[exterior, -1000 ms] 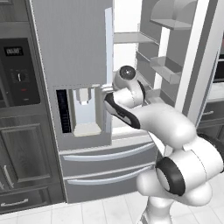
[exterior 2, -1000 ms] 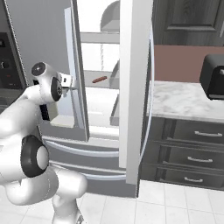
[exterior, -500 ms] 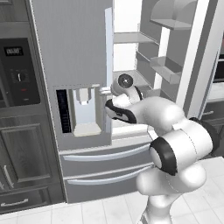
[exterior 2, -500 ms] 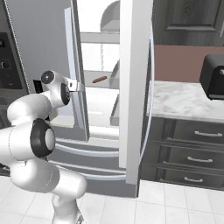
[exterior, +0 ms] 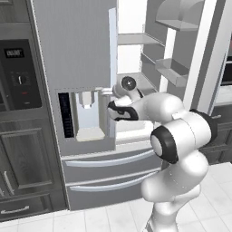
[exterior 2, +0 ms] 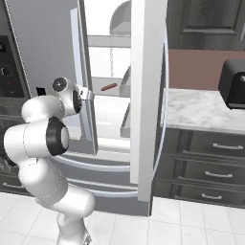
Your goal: Move the hot dog bun to the plate on the dining table and place the condiment next to that plate. Then navigate to the fridge and take the sausage and place it on the plate as well.
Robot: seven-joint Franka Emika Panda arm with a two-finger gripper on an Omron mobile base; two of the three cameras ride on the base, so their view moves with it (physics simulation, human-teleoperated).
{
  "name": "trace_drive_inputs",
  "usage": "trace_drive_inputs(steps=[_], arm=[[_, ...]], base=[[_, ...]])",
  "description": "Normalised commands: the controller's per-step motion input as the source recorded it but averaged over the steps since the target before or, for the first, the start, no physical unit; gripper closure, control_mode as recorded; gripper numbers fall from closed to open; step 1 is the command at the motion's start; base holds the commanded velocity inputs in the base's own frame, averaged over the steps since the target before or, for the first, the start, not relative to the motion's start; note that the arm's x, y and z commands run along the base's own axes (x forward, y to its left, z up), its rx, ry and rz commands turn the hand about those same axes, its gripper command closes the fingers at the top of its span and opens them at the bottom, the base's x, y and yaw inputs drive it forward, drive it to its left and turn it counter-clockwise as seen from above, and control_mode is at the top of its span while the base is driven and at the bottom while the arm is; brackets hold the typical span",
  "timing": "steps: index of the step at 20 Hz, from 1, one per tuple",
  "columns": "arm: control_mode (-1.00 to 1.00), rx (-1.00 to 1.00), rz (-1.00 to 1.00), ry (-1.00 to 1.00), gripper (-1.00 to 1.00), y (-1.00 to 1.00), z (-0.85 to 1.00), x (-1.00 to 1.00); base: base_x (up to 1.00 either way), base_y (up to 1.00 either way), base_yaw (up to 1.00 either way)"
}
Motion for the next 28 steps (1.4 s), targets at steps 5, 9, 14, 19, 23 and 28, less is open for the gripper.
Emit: trace_drive_inputs(steps=[5,9,14,19,23,28], arm=[[-1.0,0.04,0.0,0.0,-1.0,0.1,-0.09,0.4],[-1.0,0.01,0.0,0.0,-1.0,0.03,-0.15,0.41],[-1.0,0.0,0.0,0.0,-1.0,0.03,-0.2,0.42],[-1.0,0.0,0.0,0.0,1.0,0.19,-0.21,0.42],[-1.0,0.0,0.0,0.0,1.0,0.13,-0.07,0.17],[-1.0,0.0,0.0,0.0,1.0,0.28,0.1,-0.68]], base=[[0.0,0.0,0.0],[0.0,0.0,0.0],[0.0,0.0,0.0],[0.0,0.0,0.0],[0.0,0.0,0.0],[0.0,0.0,0.0]])
